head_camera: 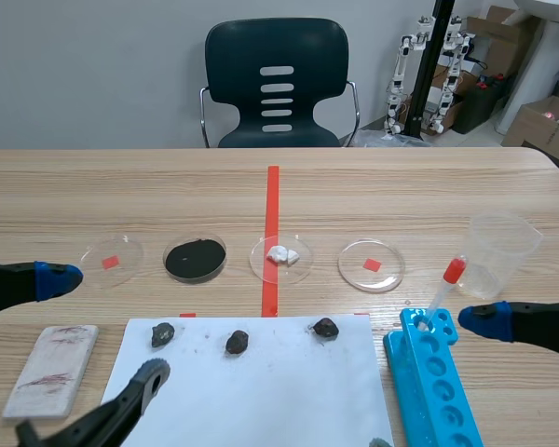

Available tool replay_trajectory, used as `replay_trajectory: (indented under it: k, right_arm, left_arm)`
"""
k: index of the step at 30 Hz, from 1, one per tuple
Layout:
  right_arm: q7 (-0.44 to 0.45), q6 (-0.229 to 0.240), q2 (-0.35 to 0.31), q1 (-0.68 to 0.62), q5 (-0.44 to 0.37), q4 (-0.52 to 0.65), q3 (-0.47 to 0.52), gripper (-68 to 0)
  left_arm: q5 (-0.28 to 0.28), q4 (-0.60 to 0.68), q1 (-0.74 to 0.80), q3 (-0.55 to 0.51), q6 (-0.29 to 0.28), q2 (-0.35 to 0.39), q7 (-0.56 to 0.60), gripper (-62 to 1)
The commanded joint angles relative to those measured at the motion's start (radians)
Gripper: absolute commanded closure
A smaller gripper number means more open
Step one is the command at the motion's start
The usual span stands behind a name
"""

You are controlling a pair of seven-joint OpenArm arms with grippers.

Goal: Pick up the middle mineral with the left hand

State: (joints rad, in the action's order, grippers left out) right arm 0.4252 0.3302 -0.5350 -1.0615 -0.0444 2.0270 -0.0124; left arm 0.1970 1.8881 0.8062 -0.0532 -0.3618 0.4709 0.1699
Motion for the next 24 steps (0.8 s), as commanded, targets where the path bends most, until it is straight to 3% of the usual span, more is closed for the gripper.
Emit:
replay_trajectory:
  k: [1, 8, 10, 12, 20, 24]
  right_arm:
    - [0.018, -0.001, -0.005, 0.003, -0.011, 0.008, 0.007, -67.9]
    - [0.018, -0.001, -0.005, 0.003, -0.011, 0.008, 0.007, -67.9]
    - [0.018, -0.001, -0.005, 0.003, -0.011, 0.008, 0.007, -67.9]
    - [0.018, -0.001, -0.005, 0.003, -0.011, 0.008, 0.007, -67.9]
    - [0.018, -0.001, -0.005, 0.003, -0.011, 0.008, 0.007, -67.9]
    - [0.018, -0.001, -0.005, 0.003, -0.011, 0.008, 0.007, -67.9]
  left_arm:
    - [0.076, 0.014, -0.056, 0.023, 0.0, -0.006, -0.073, -62.3]
    - [0.392, 0.014, -0.286, 0.136, 0.017, -0.014, -0.523, -62.3]
    - [0.45, 0.014, -0.355, 0.168, 0.057, -0.027, -0.636, -62.3]
    - [0.506, 0.014, -0.426, 0.202, 0.132, -0.046, -0.717, -62.3]
    - [0.517, -0.064, -0.677, 0.322, 0.426, -0.127, -0.999, -62.3]
    - [0.514, -0.171, -0.779, 0.367, 0.477, -0.164, -1.119, -62.3]
